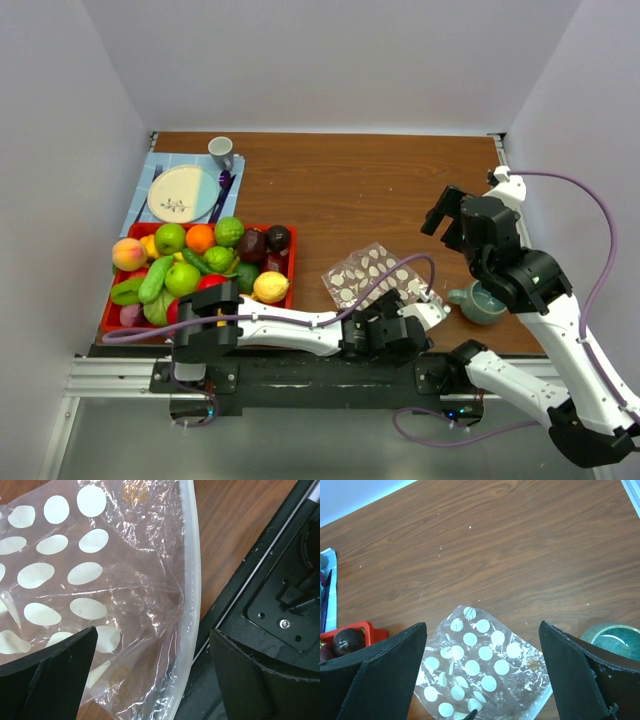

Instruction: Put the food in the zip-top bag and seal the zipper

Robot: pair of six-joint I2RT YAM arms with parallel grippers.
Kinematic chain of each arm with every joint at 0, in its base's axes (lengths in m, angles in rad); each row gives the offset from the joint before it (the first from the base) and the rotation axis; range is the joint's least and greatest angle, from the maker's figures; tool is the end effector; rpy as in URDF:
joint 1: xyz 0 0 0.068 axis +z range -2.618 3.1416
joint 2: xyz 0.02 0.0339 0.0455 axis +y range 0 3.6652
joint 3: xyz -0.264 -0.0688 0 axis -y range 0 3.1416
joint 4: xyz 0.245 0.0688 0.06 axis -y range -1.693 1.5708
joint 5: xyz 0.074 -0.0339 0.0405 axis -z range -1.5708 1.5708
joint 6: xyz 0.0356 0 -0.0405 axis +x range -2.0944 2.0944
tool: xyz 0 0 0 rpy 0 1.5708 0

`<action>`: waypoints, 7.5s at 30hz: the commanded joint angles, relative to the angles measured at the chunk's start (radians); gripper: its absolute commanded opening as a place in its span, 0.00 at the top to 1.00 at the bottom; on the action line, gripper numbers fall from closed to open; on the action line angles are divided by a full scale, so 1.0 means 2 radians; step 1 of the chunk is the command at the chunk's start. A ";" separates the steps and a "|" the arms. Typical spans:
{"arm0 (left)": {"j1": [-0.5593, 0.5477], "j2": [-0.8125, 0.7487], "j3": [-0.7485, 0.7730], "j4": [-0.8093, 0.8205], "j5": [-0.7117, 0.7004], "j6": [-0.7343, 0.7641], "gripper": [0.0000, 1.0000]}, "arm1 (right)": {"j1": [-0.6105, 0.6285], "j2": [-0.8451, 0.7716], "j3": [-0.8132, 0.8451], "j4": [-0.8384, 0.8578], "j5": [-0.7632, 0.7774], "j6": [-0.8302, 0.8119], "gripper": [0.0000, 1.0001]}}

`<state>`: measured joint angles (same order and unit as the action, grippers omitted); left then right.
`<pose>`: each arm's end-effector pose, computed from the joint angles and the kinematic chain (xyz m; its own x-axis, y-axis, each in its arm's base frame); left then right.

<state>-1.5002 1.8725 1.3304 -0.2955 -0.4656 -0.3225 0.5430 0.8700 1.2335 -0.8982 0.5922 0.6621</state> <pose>0.0449 -0.4079 0.2119 -0.3255 0.5880 -0.7405 0.8087 0.5790 0.1043 0.1357 0.0587 0.4057 -0.3549 0.3816 -0.8535 0.2544 0.9179 0.3046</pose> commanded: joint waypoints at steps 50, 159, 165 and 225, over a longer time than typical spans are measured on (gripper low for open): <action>0.104 -0.006 -0.016 0.096 -0.198 0.017 0.98 | 0.001 -0.058 -0.053 -0.001 -0.025 0.010 0.01; 0.242 -0.363 -0.222 -0.212 -0.044 -0.164 0.00 | 0.024 0.274 -0.007 0.163 -0.136 -0.076 1.00; 0.241 -0.363 -0.229 -0.209 -0.037 -0.154 0.00 | 0.024 0.271 -0.009 0.161 -0.134 -0.076 1.00; 0.259 -0.302 -0.243 0.403 0.100 -0.211 0.80 | 0.025 0.168 -0.046 0.199 -0.295 0.047 1.00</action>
<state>-0.9886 1.2488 0.8700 0.3271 -0.2836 -0.7139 0.5938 1.2324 1.1679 -0.5583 0.0757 0.6914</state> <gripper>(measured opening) 0.786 0.012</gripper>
